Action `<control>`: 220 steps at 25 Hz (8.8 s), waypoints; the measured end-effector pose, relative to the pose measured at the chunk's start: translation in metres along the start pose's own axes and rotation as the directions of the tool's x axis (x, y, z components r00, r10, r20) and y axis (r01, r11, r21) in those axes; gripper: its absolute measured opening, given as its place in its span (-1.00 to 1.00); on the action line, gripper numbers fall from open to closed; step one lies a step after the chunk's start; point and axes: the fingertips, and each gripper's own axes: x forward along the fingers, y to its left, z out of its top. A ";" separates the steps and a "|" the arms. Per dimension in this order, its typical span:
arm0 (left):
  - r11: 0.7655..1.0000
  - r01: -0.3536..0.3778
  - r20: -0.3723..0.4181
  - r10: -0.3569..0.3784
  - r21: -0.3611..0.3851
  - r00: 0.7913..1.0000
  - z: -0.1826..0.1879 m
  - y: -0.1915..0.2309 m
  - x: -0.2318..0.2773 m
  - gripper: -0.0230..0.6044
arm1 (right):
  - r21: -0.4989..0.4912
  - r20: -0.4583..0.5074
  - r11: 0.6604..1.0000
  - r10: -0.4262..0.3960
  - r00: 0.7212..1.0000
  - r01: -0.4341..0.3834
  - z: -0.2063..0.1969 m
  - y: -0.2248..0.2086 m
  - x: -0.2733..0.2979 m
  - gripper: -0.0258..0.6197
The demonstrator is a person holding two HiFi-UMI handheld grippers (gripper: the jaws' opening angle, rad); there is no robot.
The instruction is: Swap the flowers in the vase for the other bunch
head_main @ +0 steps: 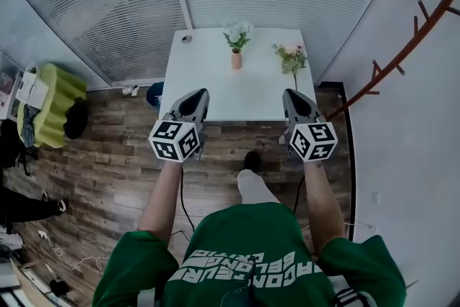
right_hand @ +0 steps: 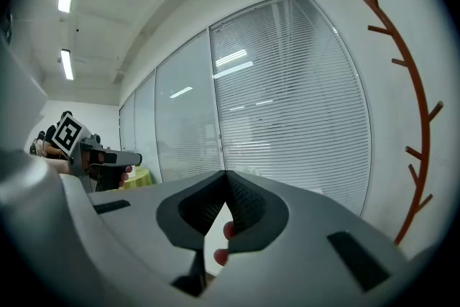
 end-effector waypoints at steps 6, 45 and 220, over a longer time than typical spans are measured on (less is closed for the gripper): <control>1.000 -0.026 -0.034 0.026 -0.004 0.999 0.013 0.040 0.077 -0.92 | 0.009 -0.032 1.000 0.019 0.999 -0.019 0.009 -0.047 0.075 -0.89; 0.997 -0.083 -0.076 0.083 0.005 0.994 0.038 0.144 0.214 -0.92 | 0.023 -0.106 0.984 0.179 0.978 -0.178 0.013 -0.086 0.266 -0.89; 0.930 -0.341 -0.079 0.333 -0.135 0.940 -0.004 0.327 0.114 -0.92 | 0.143 -0.447 0.796 0.582 0.679 -0.588 -0.118 0.159 0.467 -0.68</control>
